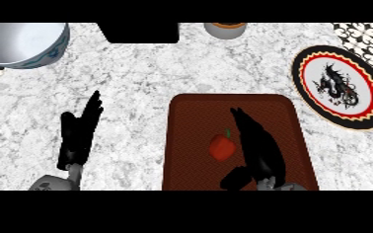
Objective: Pick the bell pepper from the tray and place it in the plate
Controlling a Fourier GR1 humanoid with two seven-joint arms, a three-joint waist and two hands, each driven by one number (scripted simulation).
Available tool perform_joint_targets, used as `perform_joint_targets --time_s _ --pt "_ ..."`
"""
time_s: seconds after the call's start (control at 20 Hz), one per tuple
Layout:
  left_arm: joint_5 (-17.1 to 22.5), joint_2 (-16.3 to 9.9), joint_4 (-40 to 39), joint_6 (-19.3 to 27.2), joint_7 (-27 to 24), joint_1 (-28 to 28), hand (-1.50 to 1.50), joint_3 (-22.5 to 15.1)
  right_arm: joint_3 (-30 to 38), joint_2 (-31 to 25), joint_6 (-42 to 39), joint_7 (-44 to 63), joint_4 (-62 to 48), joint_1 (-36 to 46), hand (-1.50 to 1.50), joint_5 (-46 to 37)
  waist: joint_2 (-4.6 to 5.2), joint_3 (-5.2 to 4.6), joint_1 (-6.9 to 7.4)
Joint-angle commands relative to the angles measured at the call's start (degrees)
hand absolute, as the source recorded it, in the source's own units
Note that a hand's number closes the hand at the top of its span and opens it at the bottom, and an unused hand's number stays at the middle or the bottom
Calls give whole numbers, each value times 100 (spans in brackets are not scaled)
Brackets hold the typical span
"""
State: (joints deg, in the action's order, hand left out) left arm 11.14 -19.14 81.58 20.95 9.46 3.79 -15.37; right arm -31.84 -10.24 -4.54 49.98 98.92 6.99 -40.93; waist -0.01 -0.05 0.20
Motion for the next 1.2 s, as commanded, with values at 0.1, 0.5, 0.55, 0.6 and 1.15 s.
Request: perform_joint_targets --time_s 0.1,0.5,0.55,0.6,1.15 --pt "-143 69 36 -257 122 99 0 380 205 462 -781 625 57 345 -150 -27 -1 4 -10" --pt "-697 674 -317 -310 -183 3 0 548 429 649 -785 -212 -489 102 -150 -251 0 4 -21" --pt "-529 265 685 -430 709 -252 0 492 238 575 -382 -383 -551 -320 -150 -373 -7 7 -7" --pt "-724 632 -161 -353 -349 -358 0 452 498 935 -905 114 -804 497 -150 -253 2 4 -2" --pt "-1085 902 265 -596 370 -178 0 867 941 995 -457 -1099 -1769 312 -150 -571 -1 5 -9"
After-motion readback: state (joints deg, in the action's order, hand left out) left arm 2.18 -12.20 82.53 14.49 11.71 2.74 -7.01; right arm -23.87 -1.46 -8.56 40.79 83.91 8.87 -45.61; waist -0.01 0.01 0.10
